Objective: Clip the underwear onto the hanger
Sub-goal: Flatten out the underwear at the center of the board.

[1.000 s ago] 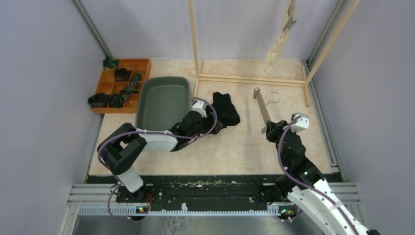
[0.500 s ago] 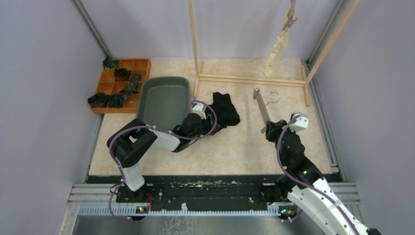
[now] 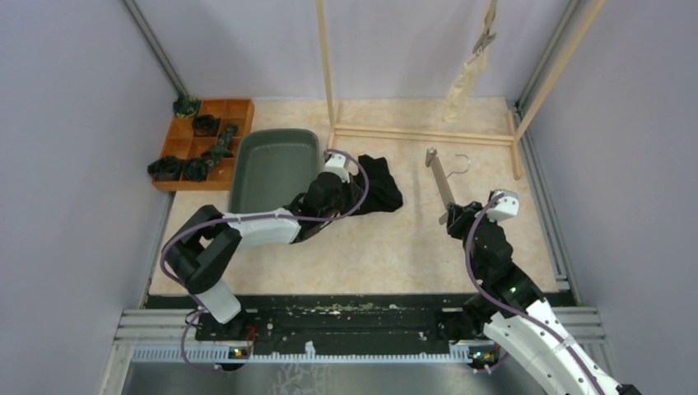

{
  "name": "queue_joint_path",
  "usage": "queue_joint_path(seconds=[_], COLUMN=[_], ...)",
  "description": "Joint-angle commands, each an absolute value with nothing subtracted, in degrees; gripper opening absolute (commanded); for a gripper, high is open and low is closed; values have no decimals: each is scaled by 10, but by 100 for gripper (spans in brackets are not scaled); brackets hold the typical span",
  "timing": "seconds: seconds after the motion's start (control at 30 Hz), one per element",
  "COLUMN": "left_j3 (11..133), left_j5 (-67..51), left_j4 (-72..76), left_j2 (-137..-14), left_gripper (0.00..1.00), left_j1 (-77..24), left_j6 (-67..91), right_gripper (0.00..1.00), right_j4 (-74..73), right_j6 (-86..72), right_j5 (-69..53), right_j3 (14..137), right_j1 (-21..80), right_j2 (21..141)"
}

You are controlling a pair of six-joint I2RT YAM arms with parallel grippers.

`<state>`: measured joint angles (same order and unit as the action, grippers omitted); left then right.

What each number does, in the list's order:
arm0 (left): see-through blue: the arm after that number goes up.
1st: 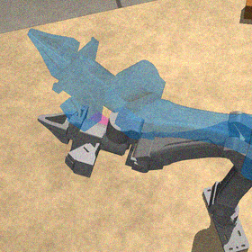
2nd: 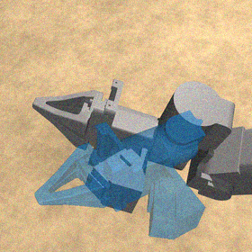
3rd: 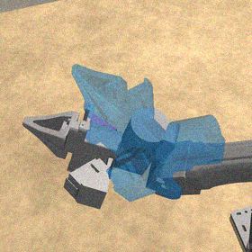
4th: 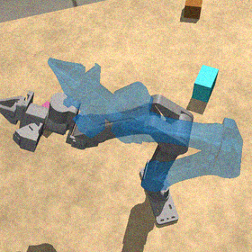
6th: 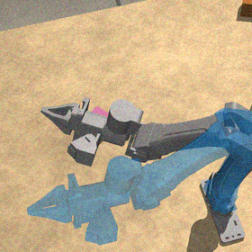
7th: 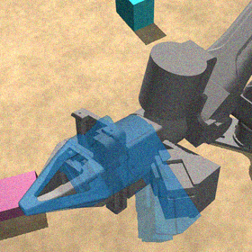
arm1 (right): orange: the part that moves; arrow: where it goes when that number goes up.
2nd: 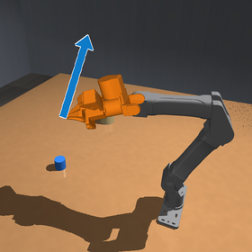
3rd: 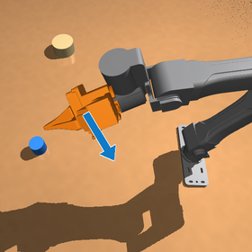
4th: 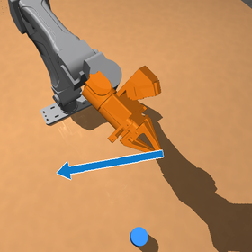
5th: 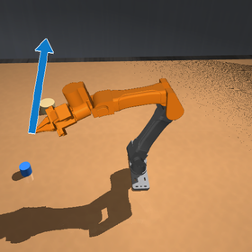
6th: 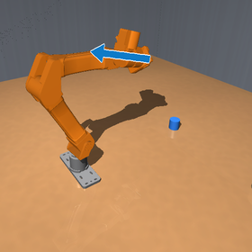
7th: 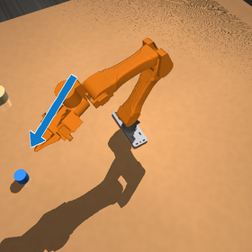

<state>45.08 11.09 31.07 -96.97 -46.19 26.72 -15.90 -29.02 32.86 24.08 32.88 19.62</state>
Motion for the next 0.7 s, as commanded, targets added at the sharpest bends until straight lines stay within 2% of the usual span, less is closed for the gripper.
queue_joint_path(seconds=[0.0,0.27,0.67], left_j3=[551,801,1163], left_j5=[180,273,479], left_j4=[150,-42,-197], left_j2=[-943,-1025,-1192], left_gripper=[0,0,0], left_j1=[-467,-470,-470], left_j6=[207,85,-78], right_gripper=[0,0,0], right_j4=[-124,-124,-121], right_j6=[-287,-288,-287], right_j5=[326,319,319], right_j3=[259,259,258], right_j1=[333,333,333], right_j2=[194,189,186])
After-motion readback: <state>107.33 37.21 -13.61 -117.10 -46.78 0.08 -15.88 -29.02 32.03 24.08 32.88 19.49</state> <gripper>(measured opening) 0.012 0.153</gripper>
